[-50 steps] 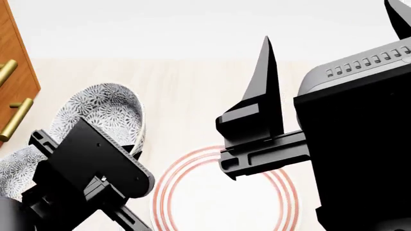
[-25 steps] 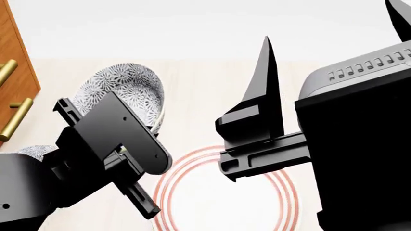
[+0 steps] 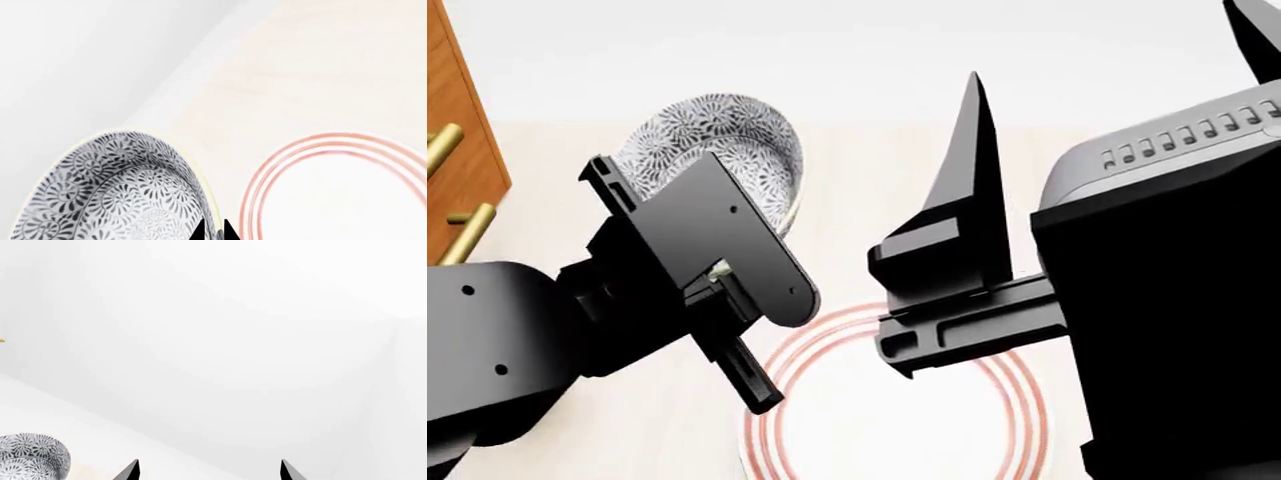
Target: Put the bowl at the front on the plate.
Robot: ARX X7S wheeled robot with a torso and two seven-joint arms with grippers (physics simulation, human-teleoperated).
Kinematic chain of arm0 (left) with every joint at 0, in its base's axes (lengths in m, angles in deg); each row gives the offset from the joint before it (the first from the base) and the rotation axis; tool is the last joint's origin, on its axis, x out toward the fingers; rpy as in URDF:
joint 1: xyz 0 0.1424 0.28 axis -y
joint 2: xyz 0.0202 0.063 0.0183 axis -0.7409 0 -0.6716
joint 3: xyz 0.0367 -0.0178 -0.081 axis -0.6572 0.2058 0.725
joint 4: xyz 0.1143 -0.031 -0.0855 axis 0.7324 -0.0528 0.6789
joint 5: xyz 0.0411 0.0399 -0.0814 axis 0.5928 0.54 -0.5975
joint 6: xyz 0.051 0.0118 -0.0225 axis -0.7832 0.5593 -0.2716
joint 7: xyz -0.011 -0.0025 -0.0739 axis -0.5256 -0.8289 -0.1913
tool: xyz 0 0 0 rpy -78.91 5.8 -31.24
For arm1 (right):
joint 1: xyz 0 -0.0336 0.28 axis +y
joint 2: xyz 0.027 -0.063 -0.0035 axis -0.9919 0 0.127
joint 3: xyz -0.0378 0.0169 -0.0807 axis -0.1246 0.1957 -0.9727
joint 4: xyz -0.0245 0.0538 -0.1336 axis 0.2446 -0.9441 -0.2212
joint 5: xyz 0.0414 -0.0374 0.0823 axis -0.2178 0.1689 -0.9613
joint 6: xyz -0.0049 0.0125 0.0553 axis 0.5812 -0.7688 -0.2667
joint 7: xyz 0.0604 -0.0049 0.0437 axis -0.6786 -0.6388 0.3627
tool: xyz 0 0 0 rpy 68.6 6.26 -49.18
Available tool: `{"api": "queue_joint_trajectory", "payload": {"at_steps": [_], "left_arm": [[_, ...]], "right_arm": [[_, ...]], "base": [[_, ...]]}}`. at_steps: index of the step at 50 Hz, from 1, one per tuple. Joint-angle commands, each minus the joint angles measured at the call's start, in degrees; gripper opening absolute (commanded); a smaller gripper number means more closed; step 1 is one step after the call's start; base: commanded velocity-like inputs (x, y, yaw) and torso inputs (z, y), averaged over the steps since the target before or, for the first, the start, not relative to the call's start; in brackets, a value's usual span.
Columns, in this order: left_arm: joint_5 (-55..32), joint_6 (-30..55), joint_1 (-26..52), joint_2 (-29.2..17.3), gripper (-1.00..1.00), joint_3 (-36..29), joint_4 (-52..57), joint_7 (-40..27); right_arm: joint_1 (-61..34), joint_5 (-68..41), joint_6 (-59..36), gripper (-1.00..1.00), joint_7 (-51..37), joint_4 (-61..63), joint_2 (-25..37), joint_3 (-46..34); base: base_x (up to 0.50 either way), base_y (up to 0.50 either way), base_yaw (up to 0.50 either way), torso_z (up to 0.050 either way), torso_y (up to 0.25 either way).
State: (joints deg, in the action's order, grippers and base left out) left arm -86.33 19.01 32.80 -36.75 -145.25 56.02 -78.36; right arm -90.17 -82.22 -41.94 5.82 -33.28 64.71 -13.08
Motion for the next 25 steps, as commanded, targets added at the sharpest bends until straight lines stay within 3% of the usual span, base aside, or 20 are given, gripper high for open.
{"api": "queue_joint_trajectory", "payload": {"at_steps": [1,25], "left_arm": [[3.88,-1.82,1.52,1.82,-1.0,-2.41,-3.74,2.08],[9.85,-7.42,2.38,8.27,-1.0,-8.11,-19.43,7.92]], "right_arm": [[-0.38,0.21,-0.15,1.0,0.19,-0.17,-0.35,-0.28],[-7.17,-4.04,-1.63,1.0,-1.36,-2.14,-1.92,-2.22]], "base": [[0.0,0.0,0.0,0.0,0.0],[0.0,0.0,0.0,0.0,0.001]]}}
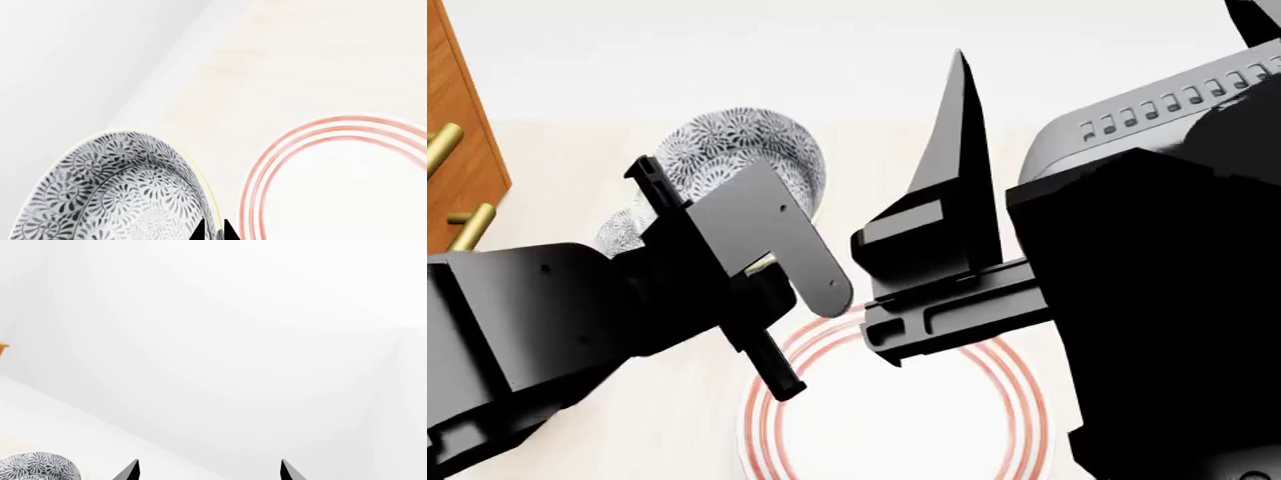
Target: Put the bowl at the front on the plate.
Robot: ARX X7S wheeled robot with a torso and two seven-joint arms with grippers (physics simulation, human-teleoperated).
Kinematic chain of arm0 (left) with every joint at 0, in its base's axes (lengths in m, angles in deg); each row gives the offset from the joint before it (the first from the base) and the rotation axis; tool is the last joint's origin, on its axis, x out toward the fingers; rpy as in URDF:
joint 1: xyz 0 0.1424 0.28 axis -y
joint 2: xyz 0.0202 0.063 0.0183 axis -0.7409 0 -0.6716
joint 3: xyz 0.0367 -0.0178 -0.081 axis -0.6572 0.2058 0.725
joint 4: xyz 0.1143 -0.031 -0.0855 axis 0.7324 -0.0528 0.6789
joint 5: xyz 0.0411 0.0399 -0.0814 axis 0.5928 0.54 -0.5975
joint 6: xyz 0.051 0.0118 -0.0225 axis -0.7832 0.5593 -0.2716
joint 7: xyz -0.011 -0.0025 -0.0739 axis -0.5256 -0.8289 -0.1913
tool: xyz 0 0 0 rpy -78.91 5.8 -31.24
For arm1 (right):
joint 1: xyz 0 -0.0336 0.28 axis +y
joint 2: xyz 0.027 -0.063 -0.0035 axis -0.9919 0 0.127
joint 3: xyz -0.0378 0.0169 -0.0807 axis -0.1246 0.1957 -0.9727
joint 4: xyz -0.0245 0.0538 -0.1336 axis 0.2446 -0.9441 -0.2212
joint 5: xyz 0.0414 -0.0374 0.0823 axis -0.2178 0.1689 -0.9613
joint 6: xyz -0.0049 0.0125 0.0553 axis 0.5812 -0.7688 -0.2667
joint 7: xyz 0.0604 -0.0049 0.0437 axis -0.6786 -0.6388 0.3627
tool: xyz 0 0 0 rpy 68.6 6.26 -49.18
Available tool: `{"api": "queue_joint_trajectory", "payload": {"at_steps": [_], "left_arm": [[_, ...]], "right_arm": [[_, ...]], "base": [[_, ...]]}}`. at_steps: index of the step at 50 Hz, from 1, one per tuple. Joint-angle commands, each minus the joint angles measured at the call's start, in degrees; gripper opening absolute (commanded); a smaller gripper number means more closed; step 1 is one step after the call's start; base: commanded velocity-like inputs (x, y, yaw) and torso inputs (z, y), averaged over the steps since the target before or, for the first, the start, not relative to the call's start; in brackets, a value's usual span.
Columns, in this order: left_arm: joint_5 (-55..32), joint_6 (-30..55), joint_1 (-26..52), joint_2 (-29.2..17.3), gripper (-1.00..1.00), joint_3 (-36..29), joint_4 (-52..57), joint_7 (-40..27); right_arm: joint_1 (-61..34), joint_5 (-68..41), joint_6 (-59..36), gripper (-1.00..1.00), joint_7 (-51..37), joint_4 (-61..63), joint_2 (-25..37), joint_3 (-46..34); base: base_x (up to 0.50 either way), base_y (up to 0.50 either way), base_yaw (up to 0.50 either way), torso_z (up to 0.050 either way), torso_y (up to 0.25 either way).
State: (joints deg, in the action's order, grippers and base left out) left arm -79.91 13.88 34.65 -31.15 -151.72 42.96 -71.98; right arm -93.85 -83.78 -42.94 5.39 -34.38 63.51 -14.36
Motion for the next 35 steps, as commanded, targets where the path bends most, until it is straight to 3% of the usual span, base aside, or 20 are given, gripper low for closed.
{"api": "queue_joint_trajectory", "payload": {"at_steps": [1,18,35], "left_arm": [[2.66,-2.04,0.4,3.08,-1.0,-1.06,-6.9,1.77],[7.38,-7.71,-1.82,6.24,-1.0,-5.36,-14.95,3.55],[7.45,-8.1,-3.21,7.71,-1.0,-6.75,-14.77,4.0]], "right_arm": [[-4.31,-3.02,-1.06,1.0,-1.41,-1.45,-0.87,-1.46],[-6.88,-1.74,-2.76,1.0,0.63,-4.46,-3.13,-2.86],[-6.84,-0.21,-3.02,1.0,2.09,-5.13,-3.65,-3.18]], "base": [[0.0,0.0,0.0,0.0,0.0],[0.0,0.0,0.0,0.0,0.001],[0.0,0.0,0.0,0.0,0.0]]}}
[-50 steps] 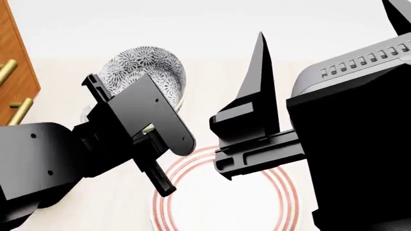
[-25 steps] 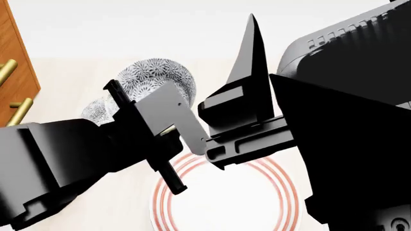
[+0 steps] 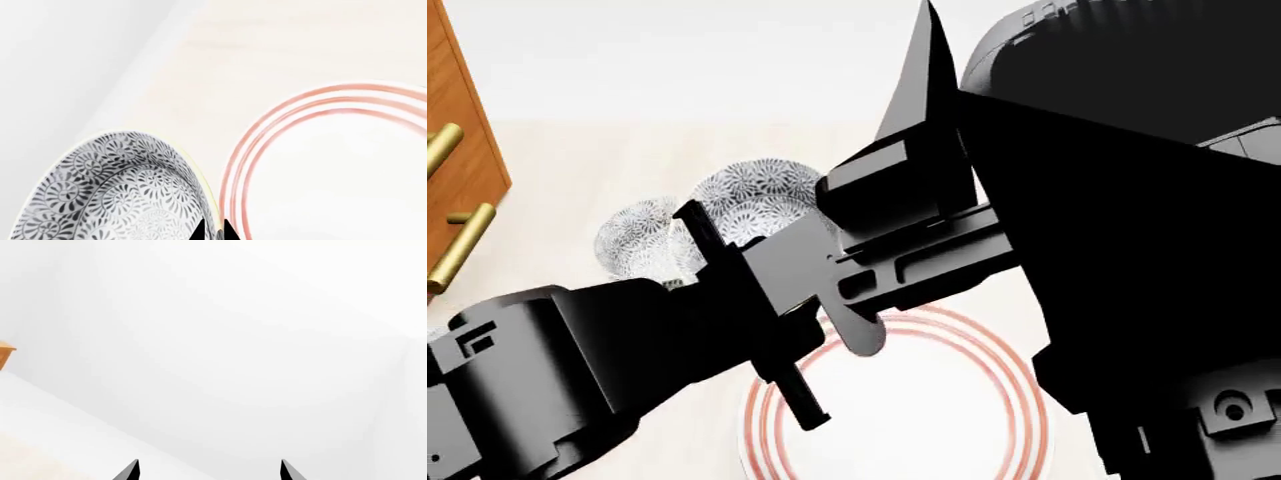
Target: Put the bowl at the front on the plate.
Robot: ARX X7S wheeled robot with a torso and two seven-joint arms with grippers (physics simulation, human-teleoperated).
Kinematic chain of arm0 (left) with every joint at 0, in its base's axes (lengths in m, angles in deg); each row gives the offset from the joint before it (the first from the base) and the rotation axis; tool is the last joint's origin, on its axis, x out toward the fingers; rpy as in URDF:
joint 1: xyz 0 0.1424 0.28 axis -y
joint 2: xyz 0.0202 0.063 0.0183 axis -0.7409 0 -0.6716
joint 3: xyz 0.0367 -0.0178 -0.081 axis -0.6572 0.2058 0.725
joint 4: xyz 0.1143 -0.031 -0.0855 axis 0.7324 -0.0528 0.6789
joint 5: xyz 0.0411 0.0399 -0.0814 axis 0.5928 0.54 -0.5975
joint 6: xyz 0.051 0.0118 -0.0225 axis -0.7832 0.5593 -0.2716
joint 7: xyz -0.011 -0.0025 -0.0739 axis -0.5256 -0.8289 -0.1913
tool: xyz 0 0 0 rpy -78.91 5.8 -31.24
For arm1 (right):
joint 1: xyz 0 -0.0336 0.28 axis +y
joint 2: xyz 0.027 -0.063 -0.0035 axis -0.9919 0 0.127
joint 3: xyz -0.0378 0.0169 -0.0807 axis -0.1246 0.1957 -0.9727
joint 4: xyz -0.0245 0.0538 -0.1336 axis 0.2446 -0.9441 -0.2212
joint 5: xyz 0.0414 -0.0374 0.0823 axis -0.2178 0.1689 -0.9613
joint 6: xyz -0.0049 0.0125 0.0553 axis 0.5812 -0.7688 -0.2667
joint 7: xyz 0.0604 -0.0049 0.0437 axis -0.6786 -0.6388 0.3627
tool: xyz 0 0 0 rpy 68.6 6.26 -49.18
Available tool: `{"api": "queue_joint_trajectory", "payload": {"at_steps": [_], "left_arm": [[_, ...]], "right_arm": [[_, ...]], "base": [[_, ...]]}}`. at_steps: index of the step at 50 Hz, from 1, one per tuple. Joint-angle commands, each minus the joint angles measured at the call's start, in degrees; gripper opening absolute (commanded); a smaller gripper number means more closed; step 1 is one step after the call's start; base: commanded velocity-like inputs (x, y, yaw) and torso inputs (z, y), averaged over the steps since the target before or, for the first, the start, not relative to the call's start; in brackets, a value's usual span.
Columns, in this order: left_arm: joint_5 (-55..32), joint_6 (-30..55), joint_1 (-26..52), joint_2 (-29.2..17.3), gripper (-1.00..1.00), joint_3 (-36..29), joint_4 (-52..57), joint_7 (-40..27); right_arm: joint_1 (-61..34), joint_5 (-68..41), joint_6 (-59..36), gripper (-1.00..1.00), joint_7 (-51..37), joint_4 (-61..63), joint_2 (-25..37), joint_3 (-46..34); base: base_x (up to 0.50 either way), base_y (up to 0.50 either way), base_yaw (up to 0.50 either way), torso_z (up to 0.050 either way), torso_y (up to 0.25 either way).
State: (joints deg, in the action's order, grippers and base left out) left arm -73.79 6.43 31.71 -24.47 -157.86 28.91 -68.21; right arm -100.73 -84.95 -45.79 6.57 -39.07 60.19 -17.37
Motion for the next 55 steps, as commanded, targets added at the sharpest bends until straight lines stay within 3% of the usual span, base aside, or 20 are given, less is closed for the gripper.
{"api": "queue_joint_trajectory", "payload": {"at_steps": [1,26,40,55], "left_arm": [[1.34,-0.63,-0.42,1.11,-1.0,-0.77,-0.64,0.27],[0.0,1.25,-2.28,2.54,-1.0,-1.82,3.7,-0.88],[-4.47,6.22,-0.65,4.79,-1.0,-0.56,2.41,1.96],[-4.12,4.4,-1.36,7.73,-1.0,-1.28,-1.59,3.28]], "right_arm": [[-0.02,0.86,-0.12,1.0,0.84,-0.37,-0.26,-0.15],[0.09,-0.25,1.2,1.0,-0.19,1.54,1.3,0.31],[0.59,-0.55,1.89,1.0,-0.44,2.17,2.28,0.57],[0.68,-0.23,2.04,1.0,0.04,2.08,2.53,0.55]], "base": [[0.0,0.0,0.0,0.0,0.01],[0.0,0.0,0.0,0.0,0.0],[0.0,0.0,0.0,0.0,0.0],[0.0,0.0,0.0,0.0,0.001]]}}
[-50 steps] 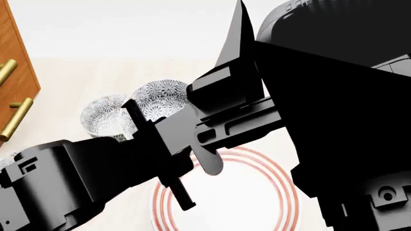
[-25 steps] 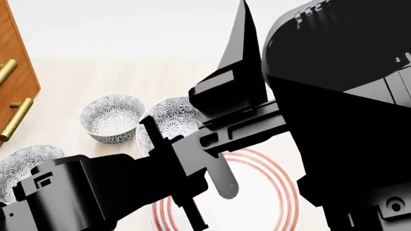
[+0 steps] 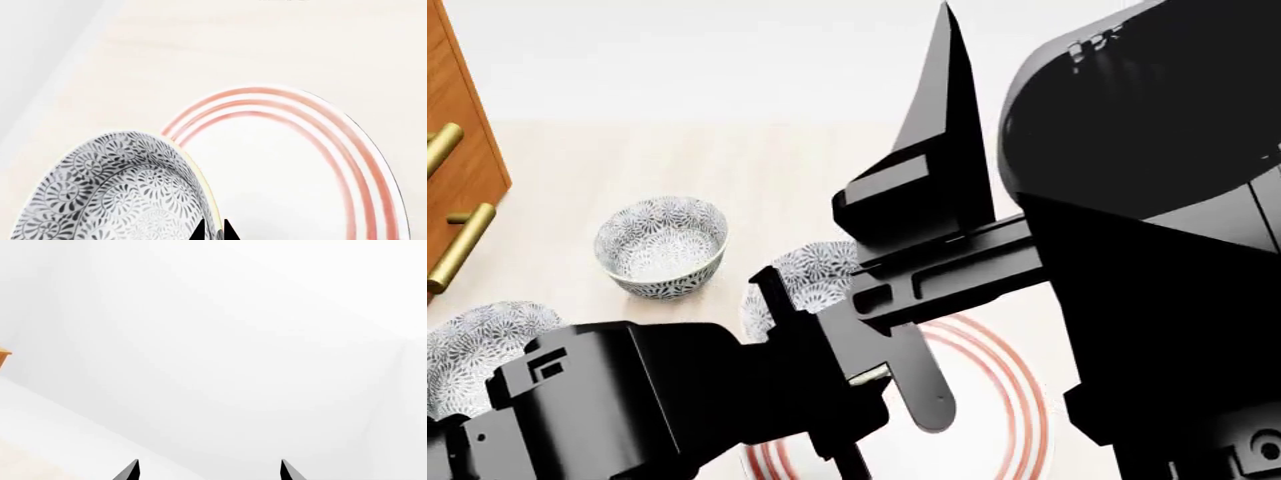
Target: Put the bowl at the front on the plate.
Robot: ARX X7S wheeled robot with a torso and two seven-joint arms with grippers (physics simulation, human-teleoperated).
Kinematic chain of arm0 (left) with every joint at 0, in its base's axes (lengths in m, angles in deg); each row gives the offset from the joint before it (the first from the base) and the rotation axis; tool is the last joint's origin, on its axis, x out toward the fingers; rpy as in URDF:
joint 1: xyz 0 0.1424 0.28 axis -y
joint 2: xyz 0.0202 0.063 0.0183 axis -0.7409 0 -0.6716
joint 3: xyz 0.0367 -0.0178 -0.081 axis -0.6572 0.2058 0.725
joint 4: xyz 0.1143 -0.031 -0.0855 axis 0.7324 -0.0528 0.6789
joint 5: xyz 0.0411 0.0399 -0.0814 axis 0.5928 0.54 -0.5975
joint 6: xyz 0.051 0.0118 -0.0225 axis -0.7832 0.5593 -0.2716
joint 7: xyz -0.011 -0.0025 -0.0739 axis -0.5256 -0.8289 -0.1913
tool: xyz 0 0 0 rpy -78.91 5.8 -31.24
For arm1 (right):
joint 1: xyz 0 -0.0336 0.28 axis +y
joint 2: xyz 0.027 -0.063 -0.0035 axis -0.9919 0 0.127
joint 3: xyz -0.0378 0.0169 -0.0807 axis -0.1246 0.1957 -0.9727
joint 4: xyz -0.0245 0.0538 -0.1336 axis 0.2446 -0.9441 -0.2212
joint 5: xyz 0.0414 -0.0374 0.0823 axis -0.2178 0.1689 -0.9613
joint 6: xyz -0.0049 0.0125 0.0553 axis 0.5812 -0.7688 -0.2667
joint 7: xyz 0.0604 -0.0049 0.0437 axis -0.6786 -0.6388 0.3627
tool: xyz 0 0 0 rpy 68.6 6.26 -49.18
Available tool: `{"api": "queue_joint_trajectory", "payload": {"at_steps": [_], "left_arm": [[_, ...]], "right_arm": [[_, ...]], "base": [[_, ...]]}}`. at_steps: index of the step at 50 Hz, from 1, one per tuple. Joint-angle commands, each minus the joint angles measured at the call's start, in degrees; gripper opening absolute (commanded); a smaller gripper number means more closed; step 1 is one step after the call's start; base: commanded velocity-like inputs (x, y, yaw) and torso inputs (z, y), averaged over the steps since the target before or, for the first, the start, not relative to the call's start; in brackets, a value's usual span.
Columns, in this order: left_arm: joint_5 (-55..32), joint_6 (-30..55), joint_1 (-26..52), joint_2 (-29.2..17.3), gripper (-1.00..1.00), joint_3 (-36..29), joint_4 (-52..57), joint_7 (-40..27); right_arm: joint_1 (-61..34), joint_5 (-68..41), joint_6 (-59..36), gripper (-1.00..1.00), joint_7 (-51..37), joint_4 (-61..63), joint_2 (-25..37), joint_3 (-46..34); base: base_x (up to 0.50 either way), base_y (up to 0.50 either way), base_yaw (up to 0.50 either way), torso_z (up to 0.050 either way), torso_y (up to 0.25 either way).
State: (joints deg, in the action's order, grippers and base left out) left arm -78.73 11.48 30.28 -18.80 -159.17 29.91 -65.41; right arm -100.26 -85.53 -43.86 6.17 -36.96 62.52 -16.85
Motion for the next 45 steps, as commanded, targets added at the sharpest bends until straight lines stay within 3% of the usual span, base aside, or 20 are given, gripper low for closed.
{"api": "queue_joint_trajectory", "payload": {"at_steps": [1,34,45], "left_arm": [[0.56,-0.47,0.1,2.17,-1.0,0.25,-2.62,0.45],[-0.54,-2.34,-1.5,5.98,-1.0,-0.46,-5.29,-0.64],[-2.69,-5.07,-1.29,6.82,-1.0,-3.55,-7.57,-2.36]], "right_arm": [[0.31,0.47,0.12,1.0,0.54,-0.03,0.2,0.03],[1.47,0.79,1.17,1.0,1.19,1.14,1.61,0.57],[2.15,0.95,1.62,1.0,1.45,1.64,2.31,0.89]], "base": [[0.0,0.0,0.0,0.0,0.0],[0.0,0.0,0.0,0.0,0.001],[0.0,0.0,0.0,0.0,0.0]]}}
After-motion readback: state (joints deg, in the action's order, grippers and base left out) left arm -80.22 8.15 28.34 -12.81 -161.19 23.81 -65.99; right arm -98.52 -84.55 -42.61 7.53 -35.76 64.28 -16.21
